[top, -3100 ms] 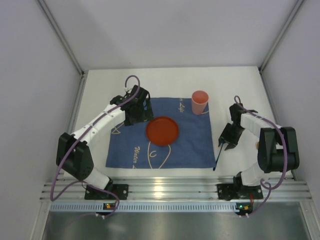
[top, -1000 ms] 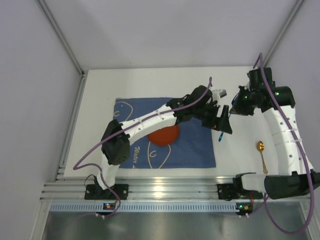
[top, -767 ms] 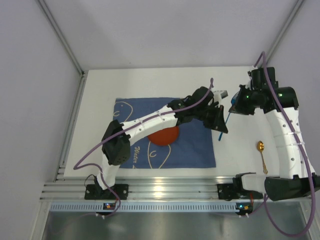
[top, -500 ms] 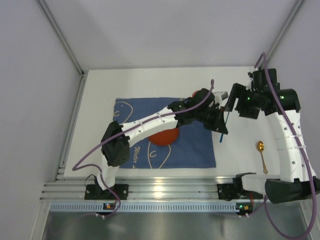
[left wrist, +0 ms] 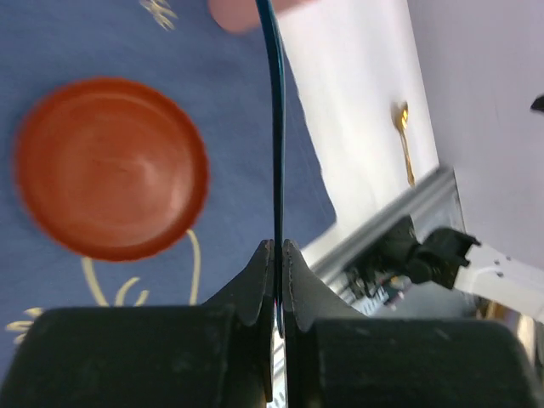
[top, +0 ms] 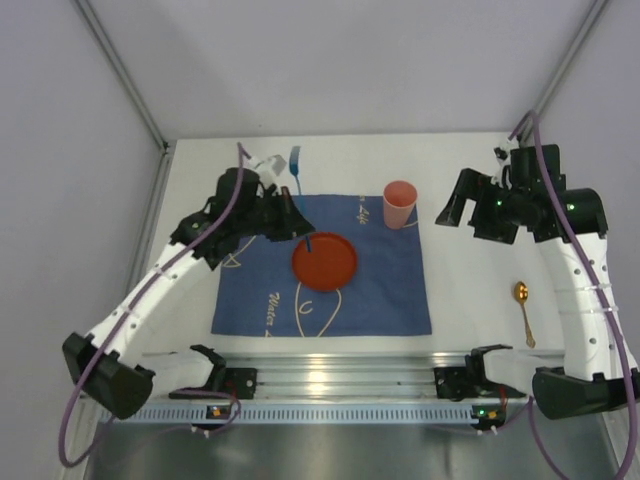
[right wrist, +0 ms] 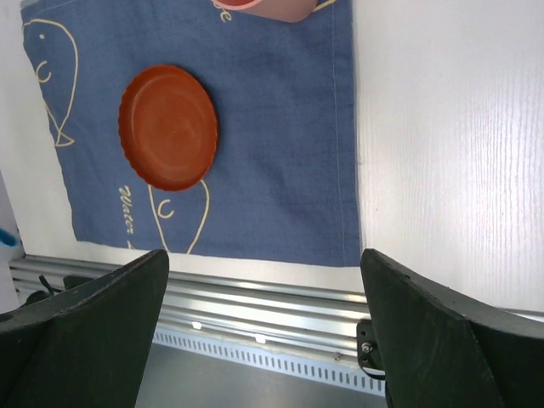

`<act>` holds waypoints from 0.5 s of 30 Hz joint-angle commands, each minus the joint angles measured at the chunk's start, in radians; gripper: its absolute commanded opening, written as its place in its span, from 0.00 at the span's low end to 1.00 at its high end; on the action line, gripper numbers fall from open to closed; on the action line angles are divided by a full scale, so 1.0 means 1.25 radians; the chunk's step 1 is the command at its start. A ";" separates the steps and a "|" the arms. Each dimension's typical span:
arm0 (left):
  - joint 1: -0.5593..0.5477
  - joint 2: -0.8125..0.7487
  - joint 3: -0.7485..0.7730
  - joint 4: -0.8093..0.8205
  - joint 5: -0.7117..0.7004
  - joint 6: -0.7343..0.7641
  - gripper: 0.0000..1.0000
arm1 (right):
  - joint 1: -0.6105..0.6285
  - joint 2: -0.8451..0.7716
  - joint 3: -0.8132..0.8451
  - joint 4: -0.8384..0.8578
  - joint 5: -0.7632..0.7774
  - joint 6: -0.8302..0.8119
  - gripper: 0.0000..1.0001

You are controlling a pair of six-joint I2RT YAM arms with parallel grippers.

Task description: Set the dinner table for one person

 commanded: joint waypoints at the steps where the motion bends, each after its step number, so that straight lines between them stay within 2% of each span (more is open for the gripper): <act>1: 0.087 -0.101 -0.025 -0.114 -0.031 0.114 0.00 | 0.011 -0.006 -0.007 0.016 -0.020 0.000 0.95; 5: 0.161 -0.114 -0.057 -0.193 -0.065 0.179 0.00 | 0.019 -0.005 -0.028 0.026 -0.031 0.002 0.95; 8: 0.212 -0.052 -0.122 -0.235 -0.056 0.208 0.00 | 0.022 -0.004 -0.051 0.036 -0.049 0.006 0.95; 11: 0.253 0.017 -0.199 -0.198 0.034 0.214 0.00 | 0.022 -0.009 -0.059 0.040 -0.058 0.007 0.95; 15: 0.312 0.113 -0.230 -0.165 0.159 0.251 0.00 | 0.023 -0.016 -0.062 0.036 -0.053 0.003 0.95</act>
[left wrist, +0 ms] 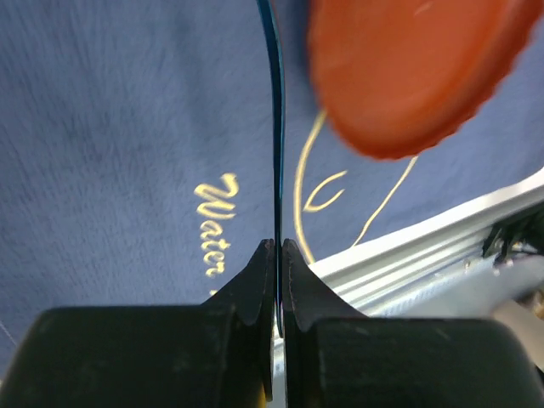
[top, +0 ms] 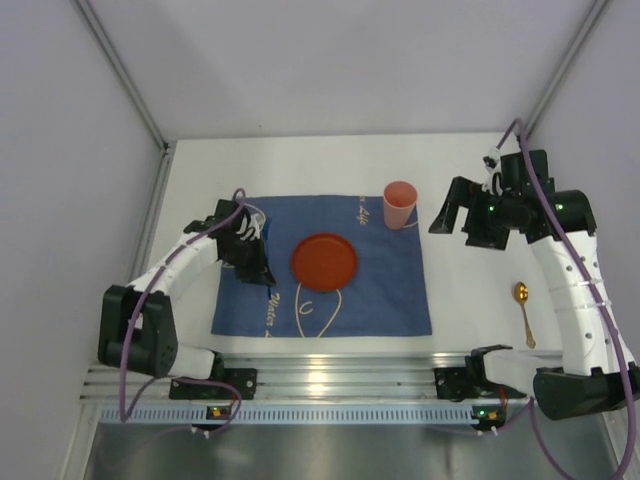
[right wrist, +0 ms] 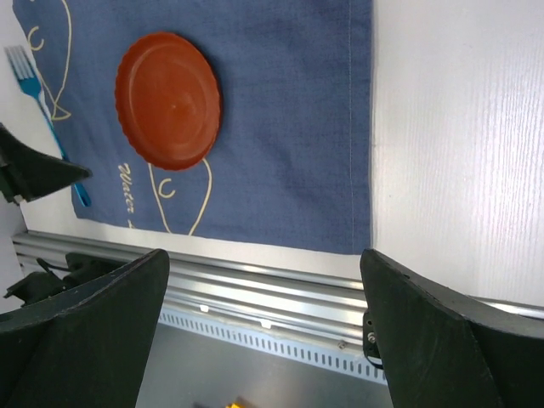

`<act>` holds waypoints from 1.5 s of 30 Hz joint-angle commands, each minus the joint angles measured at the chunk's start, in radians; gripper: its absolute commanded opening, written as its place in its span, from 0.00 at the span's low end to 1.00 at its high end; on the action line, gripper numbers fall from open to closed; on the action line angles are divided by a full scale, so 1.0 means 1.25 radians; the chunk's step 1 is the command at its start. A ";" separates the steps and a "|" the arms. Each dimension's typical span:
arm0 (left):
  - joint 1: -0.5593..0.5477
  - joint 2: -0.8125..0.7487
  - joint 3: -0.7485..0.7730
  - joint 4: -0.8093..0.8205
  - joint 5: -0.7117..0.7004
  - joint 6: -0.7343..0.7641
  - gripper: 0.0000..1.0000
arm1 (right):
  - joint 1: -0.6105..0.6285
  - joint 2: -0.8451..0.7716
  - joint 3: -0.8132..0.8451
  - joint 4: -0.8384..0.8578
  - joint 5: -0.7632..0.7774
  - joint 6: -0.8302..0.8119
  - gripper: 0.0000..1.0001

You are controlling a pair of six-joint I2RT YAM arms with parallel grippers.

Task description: Set the dinner table for one person

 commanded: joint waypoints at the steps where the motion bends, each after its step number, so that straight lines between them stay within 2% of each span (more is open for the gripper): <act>1: 0.055 0.054 0.000 0.007 0.187 0.073 0.00 | 0.011 -0.019 -0.002 0.021 -0.013 0.003 0.95; 4: 0.080 0.115 0.021 0.005 0.235 0.115 0.00 | 0.011 -0.024 -0.010 0.018 -0.011 0.000 0.95; 7: 0.086 0.147 0.044 0.011 0.230 0.120 0.00 | 0.012 -0.030 -0.014 0.015 -0.005 -0.004 0.95; 16: 0.087 0.225 0.070 -0.034 0.102 0.120 0.02 | 0.017 -0.035 -0.033 0.014 0.003 -0.011 0.95; 17: 0.087 0.225 0.073 -0.042 0.080 0.119 0.04 | 0.018 -0.034 -0.032 0.015 0.005 -0.011 0.95; 19: 0.091 0.226 0.078 -0.055 0.046 0.118 0.15 | 0.020 -0.030 -0.032 0.015 0.006 -0.013 0.95; 24: 0.092 0.227 0.089 -0.078 -0.022 0.115 0.33 | 0.023 -0.025 -0.033 0.017 0.011 -0.013 0.95; 26: 0.092 0.226 0.091 -0.086 -0.038 0.113 0.37 | 0.024 -0.024 -0.032 0.017 0.017 -0.015 0.96; 32: 0.093 0.205 0.161 -0.137 -0.122 0.100 0.38 | 0.024 -0.030 -0.029 0.004 0.051 -0.017 0.97; 37: 0.092 0.167 0.317 -0.189 -0.159 0.058 0.39 | 0.004 -0.056 -0.038 -0.033 0.260 0.022 1.00; 40: 0.091 0.155 0.375 -0.173 -0.129 0.013 0.39 | -0.036 -0.068 -0.100 -0.028 0.310 0.071 1.00; 45: 0.051 0.127 0.354 -0.098 -0.071 -0.065 0.38 | -0.147 -0.066 -0.282 0.016 0.254 0.115 1.00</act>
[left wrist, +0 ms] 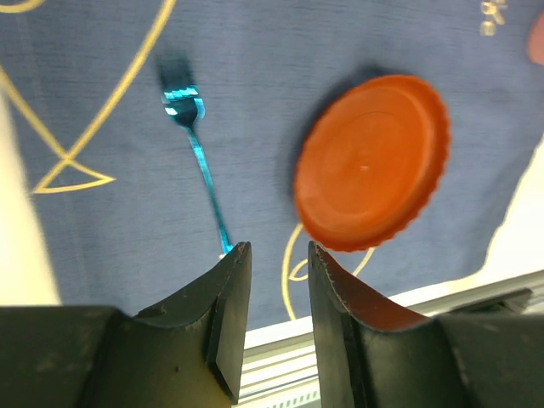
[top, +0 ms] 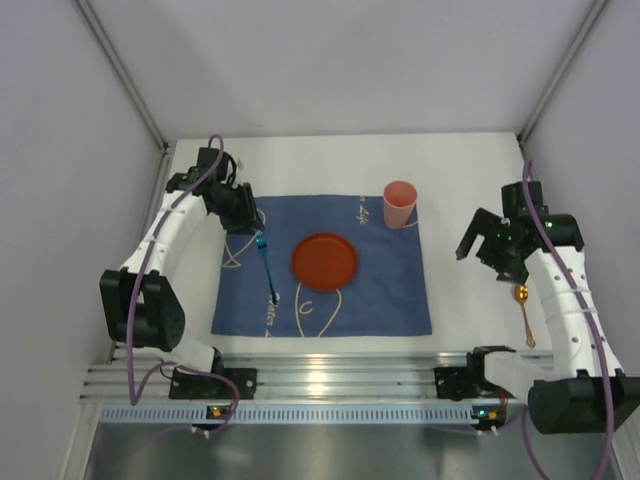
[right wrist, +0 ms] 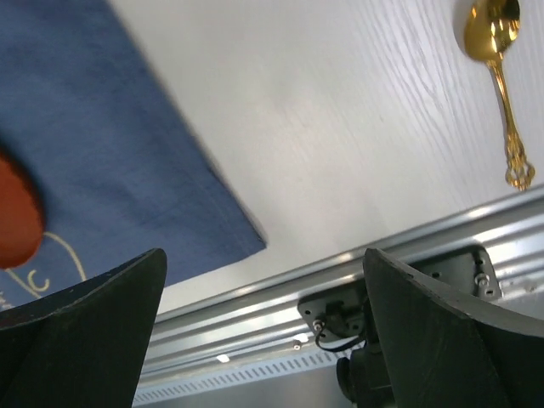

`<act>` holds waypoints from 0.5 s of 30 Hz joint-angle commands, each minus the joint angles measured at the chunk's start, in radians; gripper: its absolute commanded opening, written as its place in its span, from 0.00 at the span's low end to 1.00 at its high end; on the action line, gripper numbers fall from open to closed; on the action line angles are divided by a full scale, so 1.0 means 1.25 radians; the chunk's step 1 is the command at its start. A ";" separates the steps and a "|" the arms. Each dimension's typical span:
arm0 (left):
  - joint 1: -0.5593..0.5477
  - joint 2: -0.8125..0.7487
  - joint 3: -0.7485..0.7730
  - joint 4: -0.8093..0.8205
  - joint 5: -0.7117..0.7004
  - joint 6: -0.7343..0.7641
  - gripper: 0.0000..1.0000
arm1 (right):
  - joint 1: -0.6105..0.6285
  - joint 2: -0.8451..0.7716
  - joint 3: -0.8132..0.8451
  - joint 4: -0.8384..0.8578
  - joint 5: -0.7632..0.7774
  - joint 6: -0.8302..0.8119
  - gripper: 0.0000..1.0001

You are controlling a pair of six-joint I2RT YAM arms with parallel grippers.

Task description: Set the dinner table for one person

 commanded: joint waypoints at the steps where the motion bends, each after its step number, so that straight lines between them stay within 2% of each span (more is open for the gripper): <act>1: -0.038 -0.030 -0.016 0.045 0.037 -0.071 0.38 | -0.072 0.005 -0.104 0.014 0.011 0.048 1.00; 8: -0.070 -0.046 -0.138 0.122 0.097 -0.082 0.37 | -0.224 0.032 -0.160 0.023 0.132 0.070 1.00; 12: -0.069 -0.049 -0.196 0.161 0.140 -0.060 0.36 | -0.278 0.020 -0.188 0.080 0.146 0.097 1.00; 15: -0.069 -0.033 -0.196 0.160 0.159 -0.042 0.35 | -0.311 0.025 -0.210 0.134 0.151 0.092 1.00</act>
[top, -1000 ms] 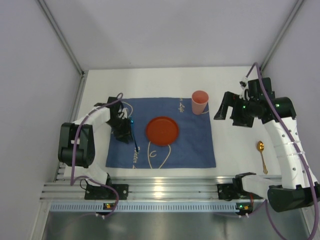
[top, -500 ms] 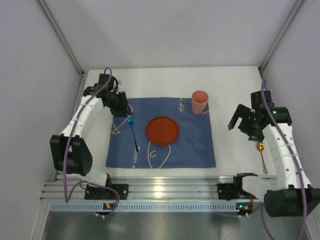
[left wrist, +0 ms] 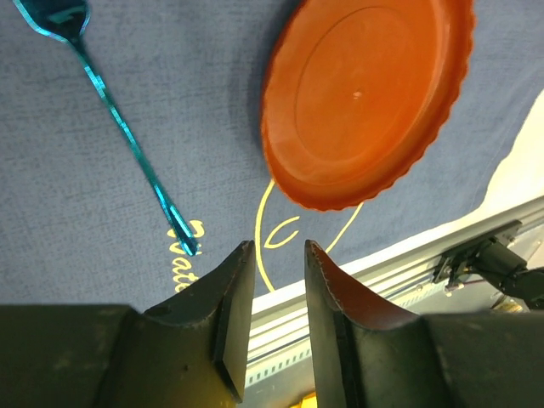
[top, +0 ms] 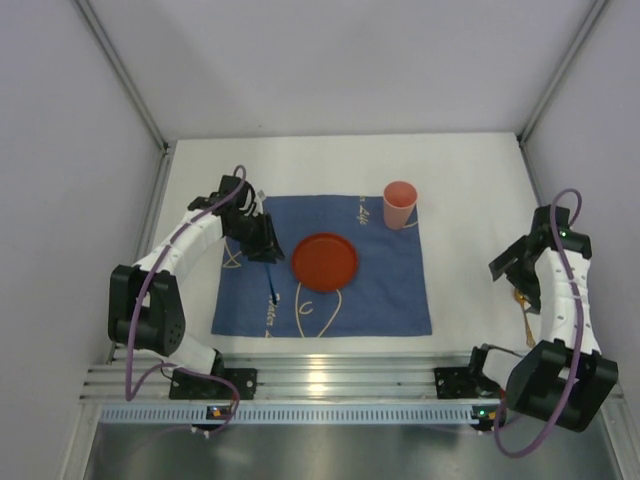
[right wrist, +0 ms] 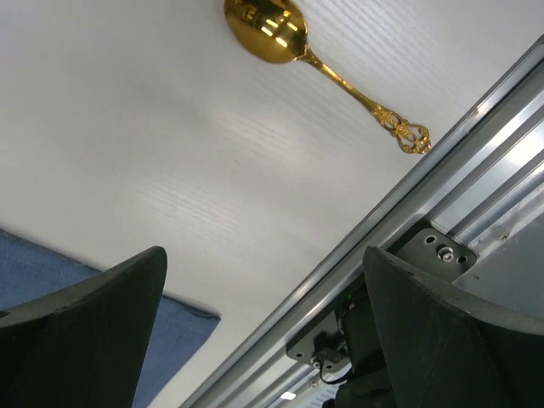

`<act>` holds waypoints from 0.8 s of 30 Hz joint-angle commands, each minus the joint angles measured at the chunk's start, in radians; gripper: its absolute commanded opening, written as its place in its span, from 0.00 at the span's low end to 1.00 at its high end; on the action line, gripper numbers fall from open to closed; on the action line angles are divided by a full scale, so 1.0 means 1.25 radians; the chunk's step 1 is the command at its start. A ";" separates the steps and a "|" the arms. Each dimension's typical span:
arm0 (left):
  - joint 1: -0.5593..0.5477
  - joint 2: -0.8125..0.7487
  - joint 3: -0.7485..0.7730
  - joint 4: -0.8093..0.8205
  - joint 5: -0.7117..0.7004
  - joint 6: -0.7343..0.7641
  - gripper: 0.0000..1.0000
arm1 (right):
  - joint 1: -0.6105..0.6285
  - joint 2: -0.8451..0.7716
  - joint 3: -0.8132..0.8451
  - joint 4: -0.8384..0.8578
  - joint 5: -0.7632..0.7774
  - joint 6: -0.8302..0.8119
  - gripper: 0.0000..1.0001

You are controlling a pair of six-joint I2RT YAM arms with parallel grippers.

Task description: Set the dinner table for one person

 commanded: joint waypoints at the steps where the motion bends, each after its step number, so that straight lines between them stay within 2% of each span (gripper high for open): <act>1: 0.003 -0.009 0.002 0.058 0.051 0.023 0.35 | -0.037 -0.002 -0.024 0.085 0.041 0.013 1.00; 5: 0.006 -0.003 0.014 0.054 0.060 0.057 0.34 | -0.053 0.069 -0.053 0.139 0.088 0.016 1.00; 11: 0.006 -0.011 0.011 0.063 0.102 0.040 0.33 | -0.064 0.128 -0.051 0.159 0.147 0.038 1.00; 24: 0.007 -0.002 0.020 0.060 0.073 0.051 0.33 | -0.140 0.339 -0.084 0.327 0.127 -0.033 1.00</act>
